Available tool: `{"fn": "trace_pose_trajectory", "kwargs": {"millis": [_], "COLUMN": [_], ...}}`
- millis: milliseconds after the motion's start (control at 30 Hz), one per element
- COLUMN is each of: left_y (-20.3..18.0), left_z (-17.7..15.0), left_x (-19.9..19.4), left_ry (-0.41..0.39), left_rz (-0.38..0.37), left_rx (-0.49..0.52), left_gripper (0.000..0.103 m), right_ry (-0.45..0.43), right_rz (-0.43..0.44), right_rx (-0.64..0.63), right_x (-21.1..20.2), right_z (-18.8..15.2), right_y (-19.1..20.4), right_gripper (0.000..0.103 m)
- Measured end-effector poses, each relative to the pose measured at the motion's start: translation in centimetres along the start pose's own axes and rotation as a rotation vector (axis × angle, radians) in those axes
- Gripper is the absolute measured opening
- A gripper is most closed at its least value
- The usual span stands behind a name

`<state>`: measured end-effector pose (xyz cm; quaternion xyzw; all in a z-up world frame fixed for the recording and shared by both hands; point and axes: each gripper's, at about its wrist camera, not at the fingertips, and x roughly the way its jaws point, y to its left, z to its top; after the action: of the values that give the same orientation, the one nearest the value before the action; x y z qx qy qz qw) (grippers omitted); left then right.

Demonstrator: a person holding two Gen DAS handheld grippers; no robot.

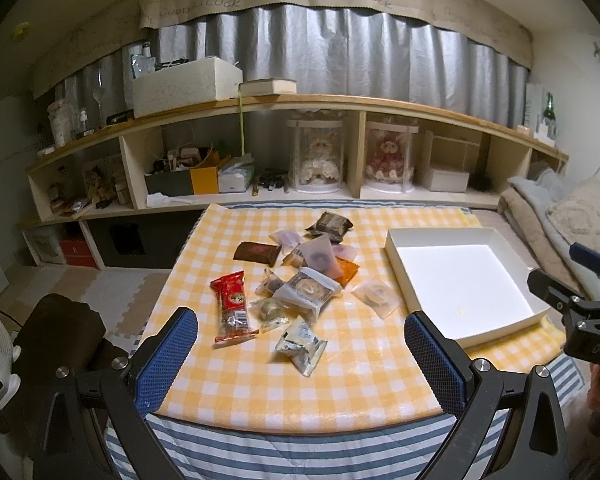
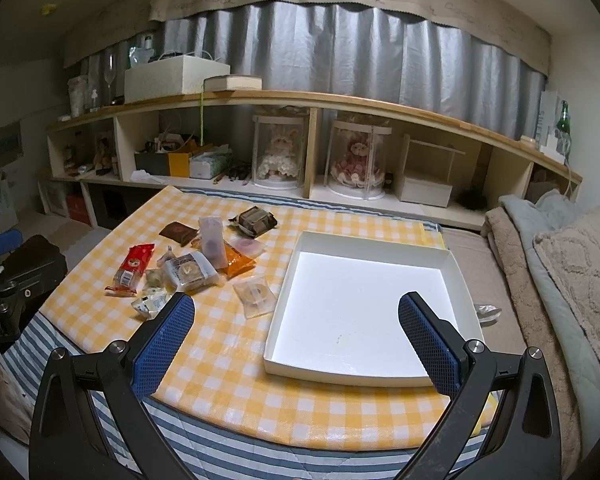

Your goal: Organize snacks

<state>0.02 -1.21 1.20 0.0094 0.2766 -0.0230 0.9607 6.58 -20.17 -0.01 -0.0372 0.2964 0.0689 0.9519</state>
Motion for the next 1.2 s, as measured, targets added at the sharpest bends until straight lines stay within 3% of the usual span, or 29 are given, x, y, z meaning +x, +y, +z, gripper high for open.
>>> {"fn": "trace_pose_trajectory", "kwargs": {"millis": [400,600,800,967,1100,1200], "left_y": [1.7,3.8,4.8,5.5,5.5,5.8], "left_z": [3.8,6.4,8.2,6.7,5.0,4.2], "left_x": [2.7,7.2,12.2,17.4,21.4,23.5], "left_ry": [-0.018,0.016,0.038,0.166,0.345,0.439], "left_rz": [-0.017,0.013,0.075,0.035,-0.029,-0.062], "left_rx": [-0.008,-0.042,-0.043,-0.113,-0.167,-0.234], "left_gripper": [0.103,0.103,0.103,0.102,0.086,0.082], "right_ry": [-0.046,-0.051,0.002,0.082,0.167,0.254], "right_rz": [0.017,0.048,0.085,0.144,0.191,0.218], "right_rx": [-0.005,0.010,0.061,0.081,0.041,0.001], "right_x": [1.8,4.4,8.7,13.5,17.0,19.7], "right_z": [3.7,6.5,7.7,7.7,6.8,5.7], "right_y": [0.1,0.5,0.6,0.6,1.2,1.8], "right_gripper": [0.103,0.103,0.103,0.103,0.097,0.090]}}
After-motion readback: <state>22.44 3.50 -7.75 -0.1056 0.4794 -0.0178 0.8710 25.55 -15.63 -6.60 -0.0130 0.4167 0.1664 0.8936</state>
